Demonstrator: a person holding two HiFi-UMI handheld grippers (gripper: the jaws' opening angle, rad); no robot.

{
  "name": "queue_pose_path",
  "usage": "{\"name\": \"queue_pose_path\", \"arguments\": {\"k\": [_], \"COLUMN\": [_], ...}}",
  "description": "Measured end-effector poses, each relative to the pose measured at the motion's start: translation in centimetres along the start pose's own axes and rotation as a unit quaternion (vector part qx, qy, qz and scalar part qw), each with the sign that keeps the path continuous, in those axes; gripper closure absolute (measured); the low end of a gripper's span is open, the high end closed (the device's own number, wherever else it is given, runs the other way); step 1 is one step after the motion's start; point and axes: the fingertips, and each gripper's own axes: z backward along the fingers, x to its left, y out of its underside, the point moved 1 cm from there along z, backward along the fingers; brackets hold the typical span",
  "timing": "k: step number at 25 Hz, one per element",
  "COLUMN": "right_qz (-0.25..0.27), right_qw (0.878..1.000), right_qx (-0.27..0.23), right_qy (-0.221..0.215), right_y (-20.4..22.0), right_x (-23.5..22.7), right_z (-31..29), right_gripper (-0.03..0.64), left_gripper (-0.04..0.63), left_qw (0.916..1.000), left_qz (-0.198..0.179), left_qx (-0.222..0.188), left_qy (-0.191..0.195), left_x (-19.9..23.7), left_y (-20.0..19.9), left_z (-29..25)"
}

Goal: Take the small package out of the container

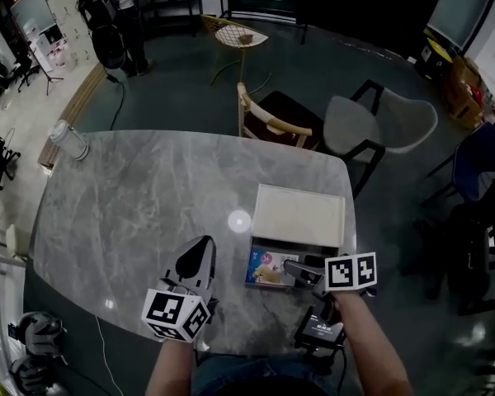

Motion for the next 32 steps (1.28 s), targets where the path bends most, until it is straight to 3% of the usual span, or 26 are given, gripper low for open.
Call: {"name": "queue_pose_path", "arguments": {"k": [5, 14, 17, 32], "right_qz": [-0.022, -0.005, 0.029, 0.105], "right_qw": [0.997, 0.990, 0.986, 0.987], "right_qx": [0.067, 0.116, 0.130, 0.084], "right_qy": [0.037, 0.074, 0.105, 0.093], "right_y": [1.6, 1.7, 2.0, 1.6], "right_x": [-1.8, -2.9, -3.6, -0.7], "right_z": [-2.2, -4.4, -4.8, -2.2], "right_gripper": [0.284, 0.285, 0.299, 0.310], "left_gripper": [0.583, 0.583, 0.583, 0.583], "left_qw": [0.9998, 0.9997, 0.9997, 0.9997], "left_qz": [0.017, 0.022, 0.021, 0.009], "left_qx": [0.001, 0.008, 0.005, -0.020], "left_qy": [-0.010, -0.012, -0.011, 0.011], "left_x": [0.8, 1.7, 2.0, 1.3], "left_y": [1.0, 1.2, 1.0, -0.6], "left_z": [0.2, 1.2, 1.5, 2.2]}}
